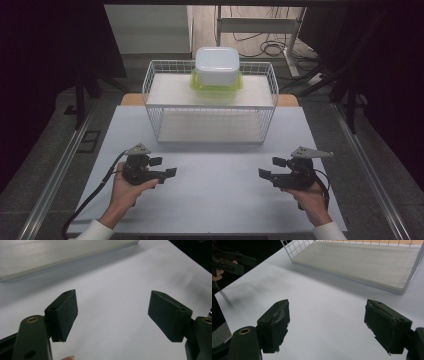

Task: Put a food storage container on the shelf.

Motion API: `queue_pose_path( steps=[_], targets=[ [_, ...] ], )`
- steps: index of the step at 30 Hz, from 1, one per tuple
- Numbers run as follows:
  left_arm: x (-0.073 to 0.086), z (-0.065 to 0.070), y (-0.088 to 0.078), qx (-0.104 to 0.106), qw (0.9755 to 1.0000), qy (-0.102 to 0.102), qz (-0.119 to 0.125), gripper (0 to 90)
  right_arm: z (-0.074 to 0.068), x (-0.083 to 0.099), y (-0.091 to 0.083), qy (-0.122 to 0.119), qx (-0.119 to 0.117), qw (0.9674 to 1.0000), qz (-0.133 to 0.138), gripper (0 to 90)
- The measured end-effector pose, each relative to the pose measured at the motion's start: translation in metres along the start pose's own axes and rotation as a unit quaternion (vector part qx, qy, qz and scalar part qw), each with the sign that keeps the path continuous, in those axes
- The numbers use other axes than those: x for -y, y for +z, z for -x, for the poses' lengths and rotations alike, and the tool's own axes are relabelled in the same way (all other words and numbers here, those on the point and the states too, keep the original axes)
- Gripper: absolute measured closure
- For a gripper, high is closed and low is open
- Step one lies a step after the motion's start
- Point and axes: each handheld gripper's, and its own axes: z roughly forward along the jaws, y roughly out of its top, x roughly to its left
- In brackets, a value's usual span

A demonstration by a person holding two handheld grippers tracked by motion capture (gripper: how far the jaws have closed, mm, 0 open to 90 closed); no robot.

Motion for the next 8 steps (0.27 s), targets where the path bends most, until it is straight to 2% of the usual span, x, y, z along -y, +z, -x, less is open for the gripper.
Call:
queue_pose_path(
  steps=[3,8],
  targets=[
    [0.0022,-0.0022,-0.0005,-0.005,1.0,-0.002,0.0,23.3,0.0022,-0.0001,-0.001,0.003,0.002,1.0,0.008,19.2],
    [0.0048,-0.0043,0.0035,-0.032,0.9992,0.024,-0.006,20.8,0.0067,0.0027,0.0002,-0.005,0.017,0.9997,0.019,13.6]
  ],
)
